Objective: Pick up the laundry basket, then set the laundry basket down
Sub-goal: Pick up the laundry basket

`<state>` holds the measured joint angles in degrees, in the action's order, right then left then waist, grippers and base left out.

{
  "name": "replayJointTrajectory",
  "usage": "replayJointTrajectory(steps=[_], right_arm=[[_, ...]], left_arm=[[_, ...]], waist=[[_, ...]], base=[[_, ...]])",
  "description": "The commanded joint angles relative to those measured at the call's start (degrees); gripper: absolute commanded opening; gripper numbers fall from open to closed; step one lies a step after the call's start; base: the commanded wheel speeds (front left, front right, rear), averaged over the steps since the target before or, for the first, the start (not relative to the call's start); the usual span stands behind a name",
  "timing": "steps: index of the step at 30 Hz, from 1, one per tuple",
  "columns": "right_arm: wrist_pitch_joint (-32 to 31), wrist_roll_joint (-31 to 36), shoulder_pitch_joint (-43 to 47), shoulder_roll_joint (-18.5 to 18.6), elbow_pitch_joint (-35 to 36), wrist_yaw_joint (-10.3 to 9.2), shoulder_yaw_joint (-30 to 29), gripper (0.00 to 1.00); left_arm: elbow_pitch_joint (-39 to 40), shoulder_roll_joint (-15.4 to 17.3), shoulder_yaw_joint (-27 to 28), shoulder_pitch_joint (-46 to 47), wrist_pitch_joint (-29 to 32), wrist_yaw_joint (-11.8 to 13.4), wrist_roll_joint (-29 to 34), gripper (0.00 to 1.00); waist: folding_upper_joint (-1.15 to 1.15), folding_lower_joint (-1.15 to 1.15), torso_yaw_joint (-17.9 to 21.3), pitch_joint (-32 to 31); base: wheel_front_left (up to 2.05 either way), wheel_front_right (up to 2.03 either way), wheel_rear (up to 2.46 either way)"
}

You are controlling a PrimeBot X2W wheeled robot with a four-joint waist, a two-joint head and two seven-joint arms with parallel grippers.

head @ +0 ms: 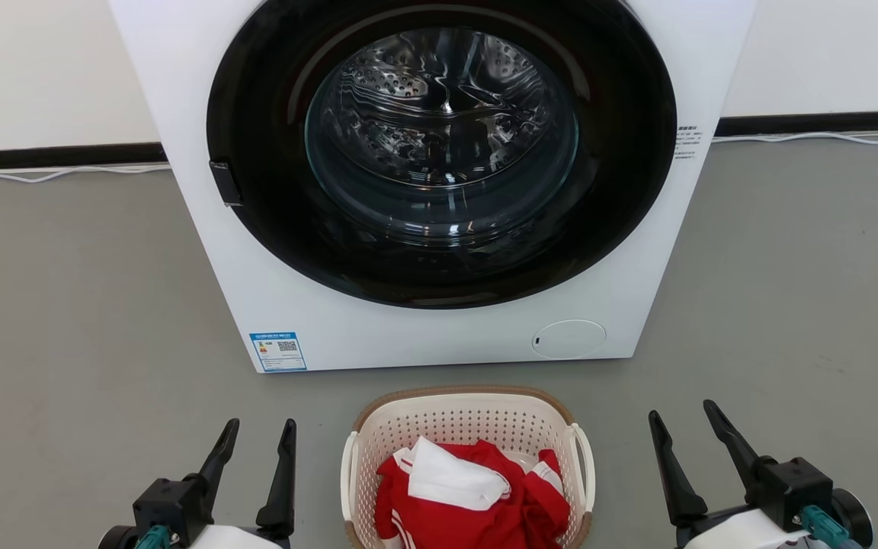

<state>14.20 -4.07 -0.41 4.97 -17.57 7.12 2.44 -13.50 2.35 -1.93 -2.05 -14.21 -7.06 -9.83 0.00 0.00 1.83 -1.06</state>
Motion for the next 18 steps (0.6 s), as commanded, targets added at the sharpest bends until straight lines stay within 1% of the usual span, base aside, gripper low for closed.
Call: replayJointTrajectory(steps=[1, 18], right_arm=[[0.8, 0.16, -2.47, 0.24, 1.05, 0.36, 1.17, 1.0], [0.8, 0.08, -2.75, -0.48, 0.48, 0.36, 0.13, 1.0]], left_arm=[[1.07, 0.53, 1.64, 0.96, -0.79, 0.22, 0.22, 1.0], [0.16, 0.53, 1.64, 1.06, -0.79, 1.22, -0.36, 1.0]], waist=[[0.0, 0.0, 0.03, 0.03], [0.0, 0.0, -0.07, 0.68]], base=[[0.0, 0.0, 0.0], [0.0, 0.0, 0.0]])
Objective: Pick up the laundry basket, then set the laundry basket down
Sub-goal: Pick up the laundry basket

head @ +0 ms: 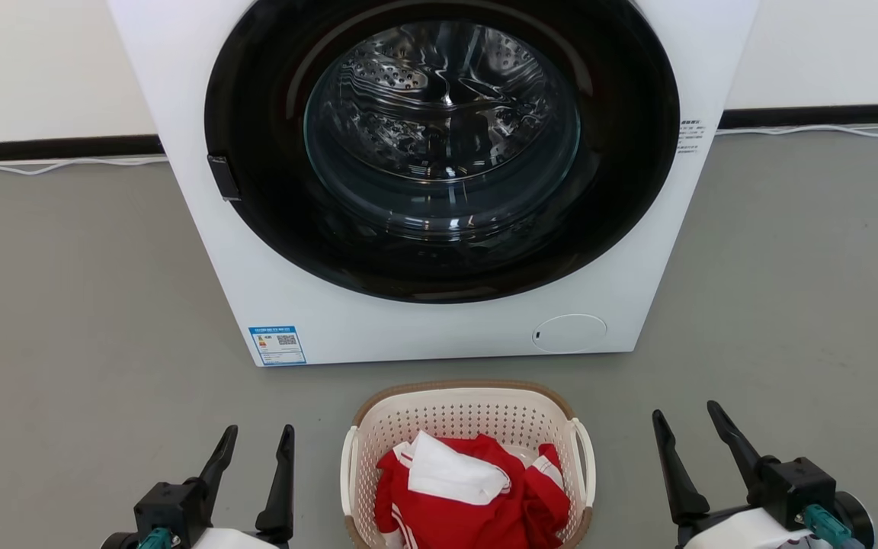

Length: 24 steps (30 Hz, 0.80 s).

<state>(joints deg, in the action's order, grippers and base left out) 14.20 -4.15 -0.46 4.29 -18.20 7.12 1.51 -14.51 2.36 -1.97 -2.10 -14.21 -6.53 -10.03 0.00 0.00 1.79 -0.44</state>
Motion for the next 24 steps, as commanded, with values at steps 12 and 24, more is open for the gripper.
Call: replayJointTrajectory(steps=[12, 24], right_arm=[[0.8, 0.93, -6.23, -0.21, -1.56, 0.36, -0.9, 1.0], [0.8, 0.23, -15.95, 0.24, -10.99, 0.36, -1.75, 1.0]], left_arm=[[-2.36, 0.52, 1.27, 4.84, -0.79, 2.21, -0.59, 1.0], [-13.0, 0.52, -1.48, 16.57, 0.2, 3.97, -0.83, 1.0]], waist=[[0.0, 0.0, -0.7, 5.05], [0.0, 0.0, -1.66, 14.86]], base=[[0.0, 0.0, 0.0], [0.0, 0.0, 0.0]])
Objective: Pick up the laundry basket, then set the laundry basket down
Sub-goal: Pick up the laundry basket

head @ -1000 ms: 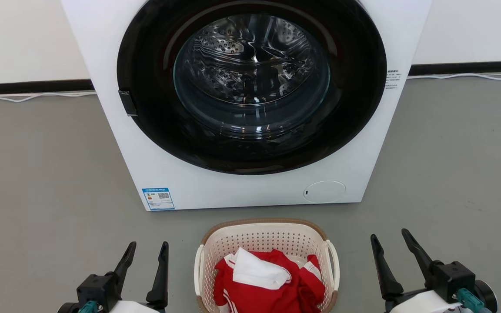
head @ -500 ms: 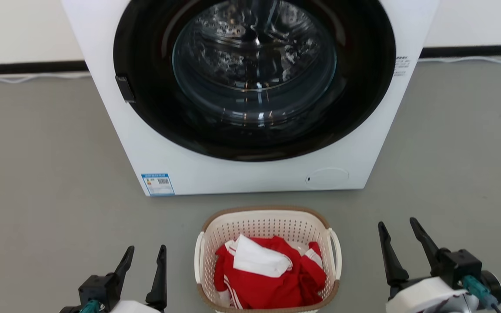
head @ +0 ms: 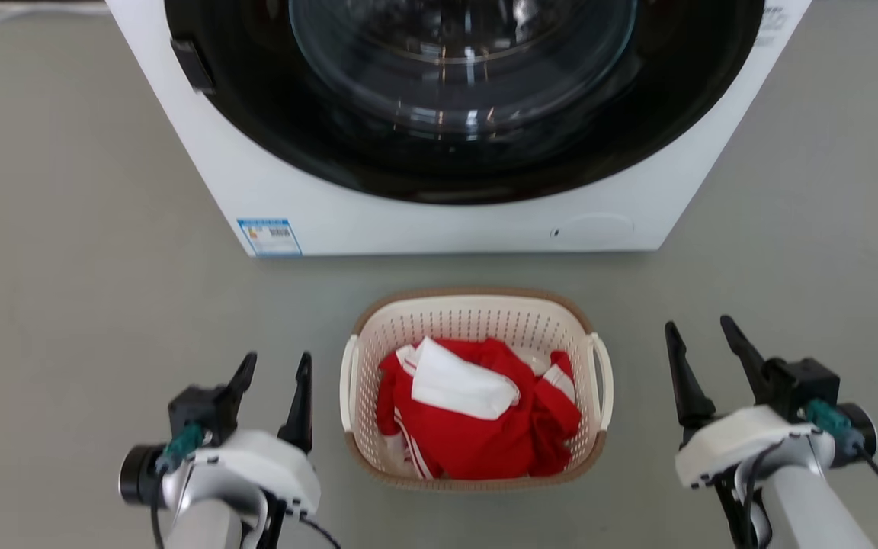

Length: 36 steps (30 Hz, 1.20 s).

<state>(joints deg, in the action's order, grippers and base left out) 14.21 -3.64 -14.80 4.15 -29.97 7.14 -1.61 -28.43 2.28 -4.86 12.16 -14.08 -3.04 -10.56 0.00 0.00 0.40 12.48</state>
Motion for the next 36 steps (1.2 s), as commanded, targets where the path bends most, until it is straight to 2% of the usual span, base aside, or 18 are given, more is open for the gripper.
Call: replayJointTrajectory(steps=[1, 8, 13, 28, 36], right_arm=[[0.79, -0.53, -2.56, 0.48, -0.29, 0.35, 1.49, 1.0], [0.25, -2.04, -9.52, 1.04, -12.05, 0.35, 2.66, 1.0], [0.28, -2.09, -13.73, 1.05, -17.7, 0.35, 3.56, 1.0], [0.56, -2.05, -22.82, 1.72, -29.59, 0.35, 4.16, 1.0], [0.72, -1.65, -26.19, 2.27, -33.32, 0.35, 4.94, 1.0]], left_arm=[[0.01, 0.6, 1.2, 3.33, 0.27, 0.47, -0.44, 1.0], [-7.91, 0.6, -0.83, 11.14, 2.89, 0.27, -0.59, 1.0], [-12.8, 0.6, -2.34, 15.95, 3.4, 0.28, -1.48, 1.0], [-25.16, 0.6, -6.97, 26.83, 2.92, 1.31, -4.23, 1.0], [-30.51, 0.6, -8.99, 31.27, 2.35, 1.08, -6.06, 1.0]], waist=[[0.0, 0.0, -0.29, 2.69], [0.0, 0.0, -0.38, 8.08], [0.0, 0.0, -0.45, 11.6], [0.0, 0.0, -0.17, 20.31], [0.0, 0.0, -0.43, 23.81]], base=[[0.0, 0.0, 0.0], [0.0, 0.0, 0.0], [0.0, 0.0, 0.0], [0.0, 0.0, 0.0], [0.0, 0.0, 0.0]])
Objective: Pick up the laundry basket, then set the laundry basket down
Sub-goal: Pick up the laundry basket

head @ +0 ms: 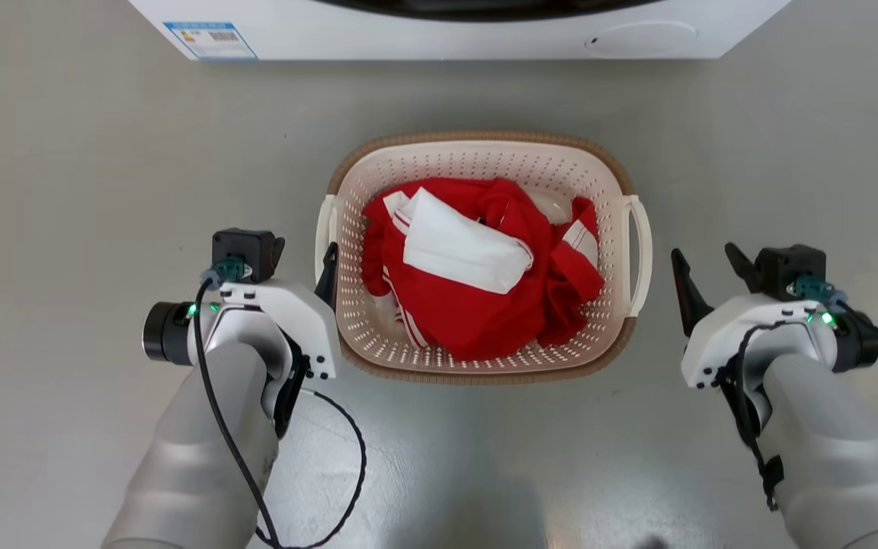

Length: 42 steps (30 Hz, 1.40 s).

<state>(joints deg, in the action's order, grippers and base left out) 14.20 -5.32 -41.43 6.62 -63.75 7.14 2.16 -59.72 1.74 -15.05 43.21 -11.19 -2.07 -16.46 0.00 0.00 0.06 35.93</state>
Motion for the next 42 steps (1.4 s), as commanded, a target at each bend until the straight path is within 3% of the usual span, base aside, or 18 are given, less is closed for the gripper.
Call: replayJointTrajectory(steps=[1, 18, 42], right_arm=[[0.74, 0.08, 0.02, -0.19, 0.23, 0.35, 1.37, 1.0], [0.79, -0.65, -5.75, -0.81, -4.62, 0.35, 5.13, 1.0], [0.64, -3.44, -10.62, -1.47, -8.54, 0.35, 8.54, 1.0]], left_arm=[[0.14, 1.14, 0.86, 0.77, -0.5, 0.1, -0.33, 1.0], [-6.61, 1.14, -6.09, 8.84, 1.98, 0.05, -5.25, 1.0], [-9.78, 1.14, -13.63, 14.68, 5.79, 2.14, -11.8, 1.0]], waist=[[0.0, 0.0, -0.11, 0.74], [0.0, 0.0, -0.5, 6.46], [0.0, 0.0, -0.21, 12.52]], base=[[0.0, 0.0, 0.0], [0.0, 0.0, 0.0], [0.0, 0.0, 0.0]])
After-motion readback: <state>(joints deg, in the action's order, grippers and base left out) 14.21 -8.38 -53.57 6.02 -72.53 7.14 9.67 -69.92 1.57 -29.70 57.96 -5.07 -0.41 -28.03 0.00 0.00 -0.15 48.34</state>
